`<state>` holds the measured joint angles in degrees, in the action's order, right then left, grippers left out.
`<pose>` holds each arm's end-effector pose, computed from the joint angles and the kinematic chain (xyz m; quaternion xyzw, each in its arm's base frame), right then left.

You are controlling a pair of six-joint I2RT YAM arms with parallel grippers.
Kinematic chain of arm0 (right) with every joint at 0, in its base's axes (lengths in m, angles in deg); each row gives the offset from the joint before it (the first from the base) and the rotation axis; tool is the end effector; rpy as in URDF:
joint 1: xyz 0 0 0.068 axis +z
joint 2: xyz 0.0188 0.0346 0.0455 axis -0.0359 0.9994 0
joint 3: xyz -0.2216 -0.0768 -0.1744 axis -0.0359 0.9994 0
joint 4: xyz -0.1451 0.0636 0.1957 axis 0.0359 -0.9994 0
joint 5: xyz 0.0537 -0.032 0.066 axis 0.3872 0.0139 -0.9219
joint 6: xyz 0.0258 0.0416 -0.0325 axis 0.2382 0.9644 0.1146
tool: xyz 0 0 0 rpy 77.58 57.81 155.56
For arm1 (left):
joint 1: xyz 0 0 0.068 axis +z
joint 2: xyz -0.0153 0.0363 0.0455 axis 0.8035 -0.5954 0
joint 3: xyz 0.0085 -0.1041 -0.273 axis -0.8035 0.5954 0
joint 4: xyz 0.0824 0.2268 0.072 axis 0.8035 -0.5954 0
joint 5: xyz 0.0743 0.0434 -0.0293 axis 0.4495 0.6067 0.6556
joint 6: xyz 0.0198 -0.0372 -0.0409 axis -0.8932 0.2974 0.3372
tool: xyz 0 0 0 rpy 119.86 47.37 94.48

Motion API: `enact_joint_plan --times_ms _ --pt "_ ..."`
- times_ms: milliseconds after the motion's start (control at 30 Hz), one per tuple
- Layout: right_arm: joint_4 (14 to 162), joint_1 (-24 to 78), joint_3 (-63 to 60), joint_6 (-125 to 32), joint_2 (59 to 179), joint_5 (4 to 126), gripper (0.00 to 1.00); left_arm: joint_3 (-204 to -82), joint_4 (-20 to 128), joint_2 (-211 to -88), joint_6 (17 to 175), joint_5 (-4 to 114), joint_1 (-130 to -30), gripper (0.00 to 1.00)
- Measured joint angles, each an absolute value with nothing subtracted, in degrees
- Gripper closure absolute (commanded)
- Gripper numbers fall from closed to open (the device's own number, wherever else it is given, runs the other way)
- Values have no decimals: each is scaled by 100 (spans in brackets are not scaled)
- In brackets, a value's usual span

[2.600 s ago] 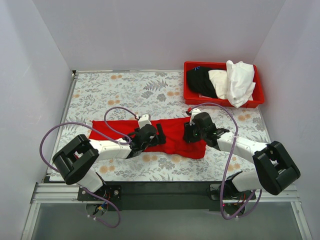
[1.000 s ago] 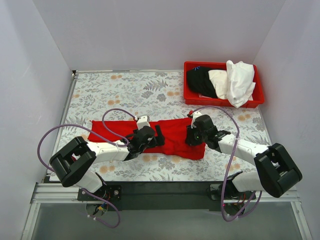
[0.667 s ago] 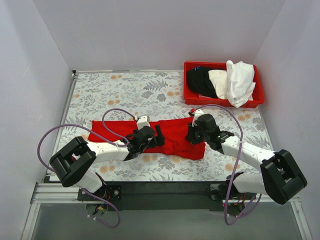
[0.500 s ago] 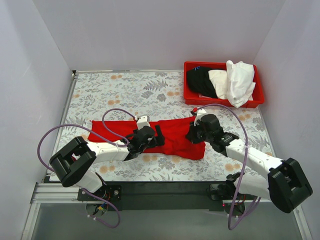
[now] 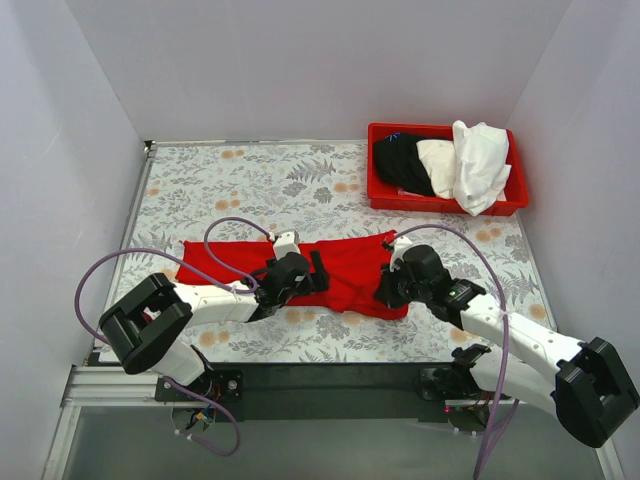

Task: Fold and stack the t-shirts
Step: Fold the tshirt

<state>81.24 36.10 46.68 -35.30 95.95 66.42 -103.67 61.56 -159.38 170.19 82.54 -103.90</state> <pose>0.1487 0.1229 0.2131 -0.1800 0.8818 0.2485 0.3582 0.1831 -0.1997 0.1680 -0.3370 0.8425 -0.3067 0.2873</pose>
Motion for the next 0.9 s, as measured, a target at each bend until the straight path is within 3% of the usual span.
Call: enact_joint_plan --times_ms 367,900 --pt "7440 3959 4709 -3320 9361 6808 99 -10317 6239 -15929 17013 8263 -10392 19" --pt "6334 4702 4775 -2735 8788 7342 69 -10297 6279 -15918 16952 8278 -10403 18"
